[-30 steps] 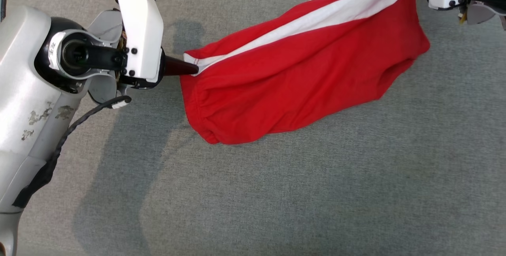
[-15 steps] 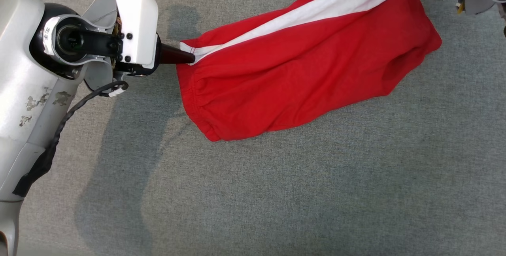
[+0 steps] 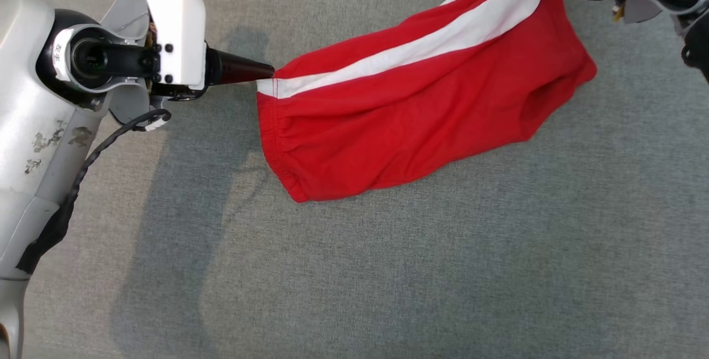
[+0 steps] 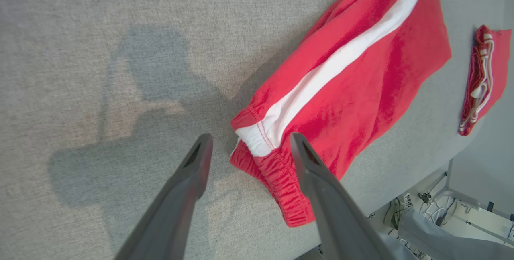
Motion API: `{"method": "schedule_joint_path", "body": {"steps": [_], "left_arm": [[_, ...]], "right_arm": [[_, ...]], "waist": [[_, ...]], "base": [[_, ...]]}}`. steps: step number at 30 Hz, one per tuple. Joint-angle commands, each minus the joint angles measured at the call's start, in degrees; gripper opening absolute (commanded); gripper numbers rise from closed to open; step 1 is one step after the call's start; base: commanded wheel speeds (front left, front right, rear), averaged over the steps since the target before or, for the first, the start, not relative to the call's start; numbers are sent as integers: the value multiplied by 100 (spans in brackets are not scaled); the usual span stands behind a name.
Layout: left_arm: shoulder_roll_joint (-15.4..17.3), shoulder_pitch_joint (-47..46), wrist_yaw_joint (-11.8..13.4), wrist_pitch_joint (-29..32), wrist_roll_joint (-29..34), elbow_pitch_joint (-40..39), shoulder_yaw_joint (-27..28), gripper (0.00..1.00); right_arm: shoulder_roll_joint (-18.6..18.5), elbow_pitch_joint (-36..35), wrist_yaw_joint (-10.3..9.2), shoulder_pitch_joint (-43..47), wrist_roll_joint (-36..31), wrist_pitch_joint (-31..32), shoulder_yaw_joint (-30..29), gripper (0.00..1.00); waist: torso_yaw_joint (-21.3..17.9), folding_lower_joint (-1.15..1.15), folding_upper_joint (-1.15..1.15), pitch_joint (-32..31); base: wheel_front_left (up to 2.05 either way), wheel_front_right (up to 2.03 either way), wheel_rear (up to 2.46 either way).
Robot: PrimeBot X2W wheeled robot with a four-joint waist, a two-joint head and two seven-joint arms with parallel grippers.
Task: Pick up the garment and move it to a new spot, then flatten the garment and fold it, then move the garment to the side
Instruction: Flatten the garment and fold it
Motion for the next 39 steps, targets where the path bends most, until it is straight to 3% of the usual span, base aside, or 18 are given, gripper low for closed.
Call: {"method": "schedule_joint_path", "body": {"steps": [1,5,11,13,18,24,28,32,39], "left_arm": [[18,16,-37,-20,49,31,25,100],[96,172,-310,-496,119,112,147,100],[200,717,-735,-1542,313,-100,314,100],[287,913,-776,-2077,505,-271,403,100],[434,1605,-569,-3535,1199,-670,523,100],[560,2579,-231,-5131,1807,-1317,746,100],[544,3070,-25,-5816,2005,-1645,860,100],[533,3839,278,-6881,2379,-2056,974,100],[162,4630,508,-7858,2430,-2251,1151,100]], "right_arm": [[-28,-45,1,97,44,-90,-20,100],[-251,-552,1,544,249,-1097,-84,100],[-490,-940,1,1275,249,-2624,-3,100],[-529,-1058,1,1553,355,-3026,13,100],[-660,-1184,1,2054,383,-3945,103,100],[-569,-688,1,2386,203,-4867,137,100],[-477,-412,1,2522,212,-5033,164,100],[-385,-14,1,2688,205,-5176,220,100],[-380,419,1,2840,342,-5166,314,100]], "waist": [[-36,0,0,-123],[-94,0,0,-580],[-174,0,0,-1197],[-181,0,0,-1377],[-215,0,0,-1705],[-221,0,0,-1871],[-162,0,0,-1896],[-8,0,0,-1834],[286,0,0,-1683]], "base": [[0,0,0],[0,0,0],[0,0,0],[0,0,0],[0,0,0],[0,0,0],[0,0,0],[0,0,0],[0,0,0]]}}
